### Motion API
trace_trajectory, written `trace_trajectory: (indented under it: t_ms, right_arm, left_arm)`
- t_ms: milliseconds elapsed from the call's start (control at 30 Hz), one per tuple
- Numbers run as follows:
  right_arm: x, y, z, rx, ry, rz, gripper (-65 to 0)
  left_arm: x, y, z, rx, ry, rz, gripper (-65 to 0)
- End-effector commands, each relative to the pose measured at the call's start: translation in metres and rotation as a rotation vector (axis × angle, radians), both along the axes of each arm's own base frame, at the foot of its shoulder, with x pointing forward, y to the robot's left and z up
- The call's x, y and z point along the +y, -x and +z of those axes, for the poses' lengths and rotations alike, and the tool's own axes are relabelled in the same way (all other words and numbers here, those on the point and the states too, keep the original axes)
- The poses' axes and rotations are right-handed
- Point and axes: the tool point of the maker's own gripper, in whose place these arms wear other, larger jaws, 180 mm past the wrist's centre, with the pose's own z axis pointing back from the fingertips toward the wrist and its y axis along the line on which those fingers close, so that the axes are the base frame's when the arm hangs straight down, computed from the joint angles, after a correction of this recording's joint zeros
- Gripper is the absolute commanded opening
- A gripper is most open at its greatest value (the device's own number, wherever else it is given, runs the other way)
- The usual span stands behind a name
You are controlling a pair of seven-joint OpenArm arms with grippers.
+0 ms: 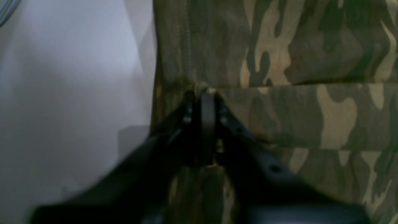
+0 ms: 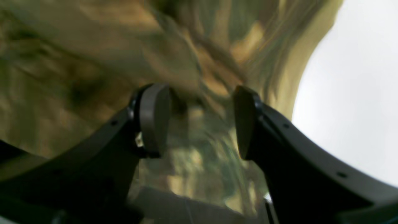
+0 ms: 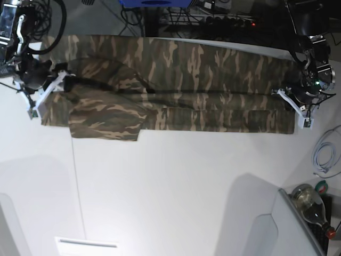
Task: Layout the t-shirt on the table in an organized manner, then fold the t-shirt properly
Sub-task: 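Lay the folded hem down and open both grippers, then move the right gripper to the folded shirt end and press it flat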
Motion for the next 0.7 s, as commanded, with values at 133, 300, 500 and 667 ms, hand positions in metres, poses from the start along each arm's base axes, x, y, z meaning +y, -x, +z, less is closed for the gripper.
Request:
trace_trajectory:
  t_ms: [133, 300, 500, 667]
  right_arm:
    - [-0.003, -0.066, 0.039, -0.163, -0.001, -0.01, -32.9]
    - [-0.009, -0.12, 0.018, -0.109, -0.088, -0.059, -32.9]
    - [-0.013, -0.152, -0.016, -0.051, -0.182, -0.127, -33.0]
    - [0.006, -0.148, -0.031, -0.004, -0.147, -0.033, -33.2]
  left_arm:
    - [0.01, -0.025, 0.035, -0.106, -0.046, -0.012, -30.1]
    - [0.037, -0.035, 0.084, -0.245, -0.089, 0.071, -21.9]
    - [0.061, -0.024, 0.122, -0.336, -0.144, 0.143, -22.2]
    - [0.065, -0.014, 0.113, -0.312, -0.142, 0.154, -22.2]
